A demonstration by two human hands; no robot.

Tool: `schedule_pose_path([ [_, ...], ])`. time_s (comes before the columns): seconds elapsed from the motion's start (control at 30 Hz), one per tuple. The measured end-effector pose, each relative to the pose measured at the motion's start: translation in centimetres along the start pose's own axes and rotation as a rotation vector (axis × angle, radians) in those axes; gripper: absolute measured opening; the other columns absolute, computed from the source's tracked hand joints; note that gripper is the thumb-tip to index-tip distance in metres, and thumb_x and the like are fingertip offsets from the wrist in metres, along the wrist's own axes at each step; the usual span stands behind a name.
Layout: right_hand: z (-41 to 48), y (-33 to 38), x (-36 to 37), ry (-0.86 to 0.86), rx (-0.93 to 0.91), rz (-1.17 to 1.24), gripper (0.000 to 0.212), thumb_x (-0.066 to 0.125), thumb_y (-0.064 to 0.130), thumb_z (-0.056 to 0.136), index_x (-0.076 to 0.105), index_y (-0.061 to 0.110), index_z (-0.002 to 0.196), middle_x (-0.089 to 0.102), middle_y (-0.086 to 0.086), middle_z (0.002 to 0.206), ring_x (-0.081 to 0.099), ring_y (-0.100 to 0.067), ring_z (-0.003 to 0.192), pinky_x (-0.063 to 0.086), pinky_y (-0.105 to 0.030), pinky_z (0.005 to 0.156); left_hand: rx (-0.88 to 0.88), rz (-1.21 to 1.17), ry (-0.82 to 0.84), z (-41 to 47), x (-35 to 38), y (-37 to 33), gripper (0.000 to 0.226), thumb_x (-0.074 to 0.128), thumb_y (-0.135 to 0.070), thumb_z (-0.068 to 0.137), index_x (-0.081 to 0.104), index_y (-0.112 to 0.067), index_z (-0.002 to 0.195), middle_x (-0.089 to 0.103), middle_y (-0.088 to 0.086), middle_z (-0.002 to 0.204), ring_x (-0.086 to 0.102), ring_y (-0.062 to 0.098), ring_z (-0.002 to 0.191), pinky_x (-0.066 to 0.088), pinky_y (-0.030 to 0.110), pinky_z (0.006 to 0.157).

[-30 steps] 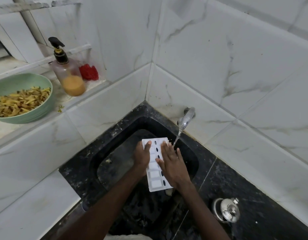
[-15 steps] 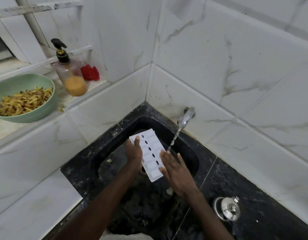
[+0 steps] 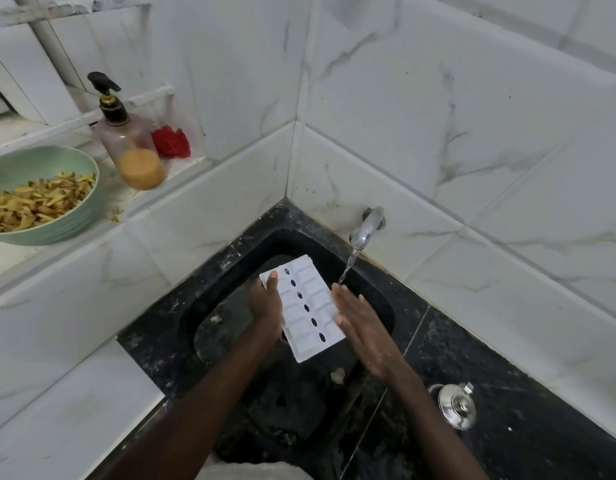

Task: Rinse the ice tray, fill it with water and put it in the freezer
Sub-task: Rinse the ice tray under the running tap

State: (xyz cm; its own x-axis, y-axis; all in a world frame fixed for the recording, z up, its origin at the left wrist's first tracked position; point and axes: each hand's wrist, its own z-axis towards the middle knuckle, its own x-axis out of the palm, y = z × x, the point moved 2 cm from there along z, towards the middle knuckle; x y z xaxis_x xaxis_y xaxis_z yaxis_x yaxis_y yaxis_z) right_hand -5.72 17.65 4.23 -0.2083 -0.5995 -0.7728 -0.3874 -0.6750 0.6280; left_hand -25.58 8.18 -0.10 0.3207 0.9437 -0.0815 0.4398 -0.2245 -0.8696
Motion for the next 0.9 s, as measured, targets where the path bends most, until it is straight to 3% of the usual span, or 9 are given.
schedule_pose_path([
  [0.07, 1.4, -0.6, -1.2, -0.043, 0.119, 0.267, 0.054, 0.037, 0.048, 0.11, 0.029, 0.031, 0.161, 0.026, 0.021, 0.166, 0.018, 0.004, 0.153, 0.013, -0.036, 0.129, -0.013, -0.035, 0.053, -0.2, 0.7, 0.2, 0.023, 0.056, -0.025, 0.106, 0.064, -0.004, 0.111, 0.071, 0.006, 0.098, 0.071, 0.022, 0.084, 0.051, 0.027, 0.064],
  [0.13, 3.1, -0.7, -2.0, -0.026, 0.16, 0.385, 0.054, 0.044, 0.051, 0.107, 0.039, 0.032, 0.157, 0.035, 0.019, 0.162, 0.028, 0.003, 0.15, 0.022, -0.038, 0.128, -0.034, -0.065, 0.09, -0.7, 1.2, 0.4, 0.022, 0.058, -0.027, 0.105, 0.066, -0.006, 0.109, 0.075, 0.011, 0.098, 0.073, 0.023, 0.082, 0.056, 0.03, 0.065],
  [0.37, 7.3, -0.4, -2.9, 0.065, 0.195, 0.271, 0.054, 0.042, 0.056, 0.105, 0.05, 0.029, 0.151, 0.025, 0.021, 0.164, 0.021, 0.003, 0.15, 0.016, -0.033, 0.126, -0.042, -0.074, 0.097, -1.2, 1.5, 0.5, 0.019, 0.059, -0.026, 0.104, 0.069, -0.01, 0.102, 0.076, 0.012, 0.097, 0.074, 0.031, 0.089, 0.062, 0.048, 0.084],
  [0.43, 7.3, -0.3, -2.5, 0.073, 0.181, 0.246, 0.053, 0.04, 0.055, 0.106, 0.048, 0.03, 0.152, 0.023, 0.017, 0.166, 0.015, 0.001, 0.153, 0.012, -0.029, 0.124, -0.059, -0.085, 0.09, -0.9, 1.3, 0.7, 0.021, 0.059, -0.027, 0.104, 0.069, -0.008, 0.104, 0.076, 0.011, 0.097, 0.075, 0.032, 0.09, 0.062, 0.048, 0.084],
  [0.57, 5.4, -1.1, -1.3, 0.028, 0.139, 0.309, 0.051, 0.04, 0.061, 0.105, 0.051, 0.038, 0.149, 0.039, 0.022, 0.159, 0.017, 0.006, 0.152, 0.018, -0.035, 0.127, -0.06, -0.09, 0.07, 0.2, 1.0, 0.9, 0.026, 0.058, -0.032, 0.103, 0.068, -0.009, 0.109, 0.077, 0.012, 0.102, 0.075, 0.032, 0.093, 0.062, 0.054, 0.087],
  [0.63, 3.5, -1.2, -1.3, 0.005, 0.16, 0.346, 0.043, 0.039, 0.052, 0.108, 0.059, 0.036, 0.142, 0.044, 0.031, 0.151, 0.02, 0.009, 0.15, 0.02, -0.026, 0.123, -0.062, -0.079, -0.005, 0.3, 0.5, 0.1, 0.031, 0.056, -0.03, 0.105, 0.065, -0.004, 0.118, 0.074, 0.015, 0.111, 0.073, 0.033, 0.099, 0.06, 0.049, 0.09],
  [0.8, -0.7, -1.7, -0.4, -0.029, 0.158, 0.415, 0.035, 0.042, 0.039, 0.11, 0.064, 0.033, 0.137, 0.051, 0.02, 0.15, 0.028, 0.002, 0.149, 0.024, -0.025, 0.12, -0.041, -0.038, -0.099, 0.0, -1.0, -1.1, 0.034, 0.052, -0.029, 0.108, 0.061, 0.0, 0.124, 0.069, 0.011, 0.116, 0.067, 0.028, 0.103, 0.044, 0.03, 0.079],
  [0.9, -1.5, -2.0, 0.6, -0.081, 0.239, 0.477, 0.032, 0.054, 0.042, 0.105, 0.061, 0.036, 0.136, 0.057, 0.016, 0.142, 0.05, -0.001, 0.134, 0.045, -0.031, 0.112, -0.043, -0.025, -0.079, -0.6, -0.5, -0.8, 0.037, 0.049, -0.03, 0.109, 0.056, 0.002, 0.126, 0.066, 0.011, 0.119, 0.065, 0.03, 0.109, 0.043, 0.028, 0.078],
])
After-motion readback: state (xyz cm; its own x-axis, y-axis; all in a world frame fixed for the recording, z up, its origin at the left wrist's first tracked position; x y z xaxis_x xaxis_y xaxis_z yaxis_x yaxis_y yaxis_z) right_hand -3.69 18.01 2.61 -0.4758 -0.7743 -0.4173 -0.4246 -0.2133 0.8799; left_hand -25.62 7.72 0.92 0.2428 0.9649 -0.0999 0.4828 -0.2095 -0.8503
